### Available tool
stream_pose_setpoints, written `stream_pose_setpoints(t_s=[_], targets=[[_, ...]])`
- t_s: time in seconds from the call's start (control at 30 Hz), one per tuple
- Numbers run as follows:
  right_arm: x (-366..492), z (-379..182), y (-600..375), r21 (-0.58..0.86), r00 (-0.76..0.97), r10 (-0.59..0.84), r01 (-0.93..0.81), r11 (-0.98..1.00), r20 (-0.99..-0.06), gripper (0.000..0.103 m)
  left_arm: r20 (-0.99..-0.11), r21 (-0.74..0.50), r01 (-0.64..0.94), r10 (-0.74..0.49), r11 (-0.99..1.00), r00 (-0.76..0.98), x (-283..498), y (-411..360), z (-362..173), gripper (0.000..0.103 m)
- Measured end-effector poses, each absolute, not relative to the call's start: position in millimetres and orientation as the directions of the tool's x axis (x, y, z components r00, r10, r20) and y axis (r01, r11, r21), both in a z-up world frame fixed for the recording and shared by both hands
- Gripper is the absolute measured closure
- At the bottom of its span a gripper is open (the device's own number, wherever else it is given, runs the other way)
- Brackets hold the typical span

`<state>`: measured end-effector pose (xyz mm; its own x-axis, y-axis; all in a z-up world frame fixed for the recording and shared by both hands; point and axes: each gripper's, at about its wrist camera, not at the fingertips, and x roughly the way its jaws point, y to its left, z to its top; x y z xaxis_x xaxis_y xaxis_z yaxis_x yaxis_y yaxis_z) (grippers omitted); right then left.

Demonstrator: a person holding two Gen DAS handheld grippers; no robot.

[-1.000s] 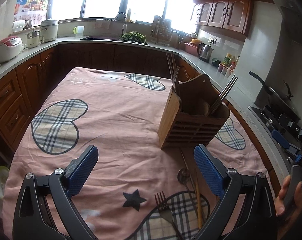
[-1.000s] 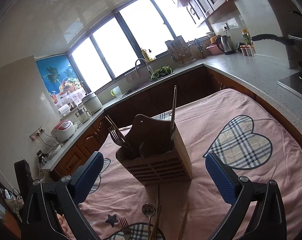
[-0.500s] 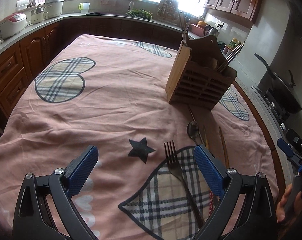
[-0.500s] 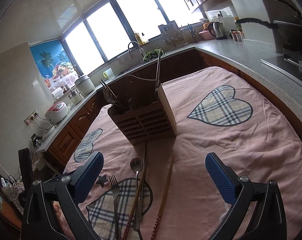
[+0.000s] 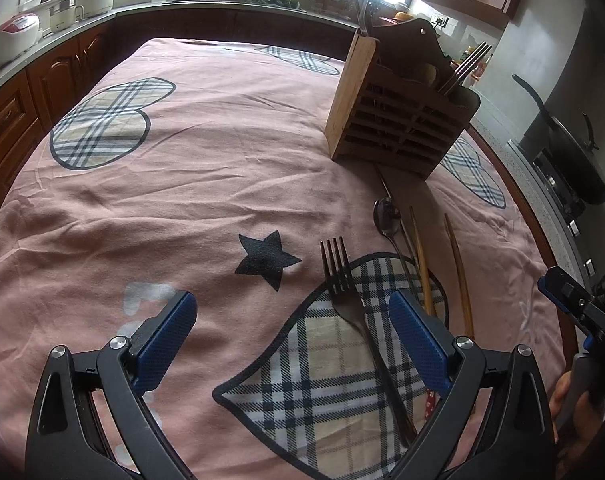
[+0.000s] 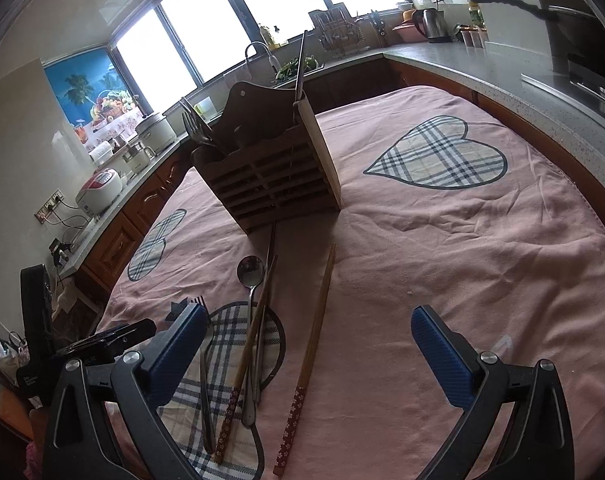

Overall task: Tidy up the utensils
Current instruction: 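Move both open tools back down to the remaining fork and chopsticks, then close the left tool on another metal fork while the right tool grasps a chopstick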

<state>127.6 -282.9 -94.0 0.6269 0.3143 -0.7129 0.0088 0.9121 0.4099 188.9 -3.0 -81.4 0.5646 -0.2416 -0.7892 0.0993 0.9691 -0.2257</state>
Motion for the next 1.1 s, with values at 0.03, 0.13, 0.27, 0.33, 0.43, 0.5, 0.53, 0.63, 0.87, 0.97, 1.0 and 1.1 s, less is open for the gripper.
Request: stream_pose_setpoints(t_s=[0.03, 0.13, 0.27, 0.33, 0.43, 0.5, 0.53, 0.63, 0.87, 0.97, 1.0, 1.1], targets=[[130, -97, -282, 0.402, 0.619, 0.309, 0.012, 0.915, -0.722, 0.001, -0.793, -0.222, 0.101, -0.24, 0.97, 0.56, 191, -4, -82, 0.004], [135, -103, -279, 0.383, 0.605, 0.296, 0.016, 0.924, -0.739, 0.001, -0.801, -0.211, 0.109, -0.236, 0.971, 0.551, 196, -9, -85, 0.004], [143, -109, -278, 0.372, 0.584, 0.292, 0.018, 0.928, -0.758, 0.005, -0.807, -0.199, 0.121, -0.233, 0.973, 0.543, 203, -14, -88, 0.004], [149, -113, -277, 0.364, 0.571, 0.287, 0.022, 0.931, -0.769, 0.007, -0.809, -0.198, 0.13, -0.237, 0.972, 0.538, 207, -17, -90, 0.004], [158, -120, -276, 0.361, 0.547, 0.29, 0.025, 0.932, -0.785, 0.013, -0.813, -0.195, 0.145, -0.242, 0.97, 0.529, 214, -23, -94, 0.006], [164, -125, -274, 0.363, 0.532, 0.296, 0.023, 0.932, -0.793, 0.019, -0.818, -0.195, 0.151, -0.246, 0.969, 0.521, 219, -26, -97, 0.011], [167, -127, -274, 0.359, 0.524, 0.296, 0.02, 0.933, -0.798, 0.024, -0.82, -0.202, 0.155, -0.253, 0.967, 0.514, 222, -28, -99, 0.017], [179, -133, -270, 0.358, 0.502, 0.303, 0.015, 0.934, -0.81, 0.032, -0.824, -0.222, 0.165, -0.275, 0.961, 0.494, 228, -31, -104, 0.027], [206, -145, -262, 0.336, 0.466, 0.296, 0.004, 0.942, -0.834, 0.046, -0.823, -0.216, 0.177, -0.276, 0.96, 0.497, 238, -39, -107, 0.035], [216, -150, -261, 0.326, 0.456, 0.288, 0.005, 0.945, -0.842, 0.054, -0.824, -0.213, 0.188, -0.28, 0.959, 0.493, 241, -43, -108, 0.052], [219, -152, -260, 0.32, 0.451, 0.283, 0.008, 0.947, -0.847, 0.056, -0.825, -0.207, 0.191, -0.277, 0.959, 0.493, 242, -44, -109, 0.054], [228, -157, -255, 0.293, 0.432, 0.262, 0.004, 0.956, -0.863, 0.065, -0.824, -0.199, 0.197, -0.272, 0.96, 0.497, 243, -46, -110, 0.065]])
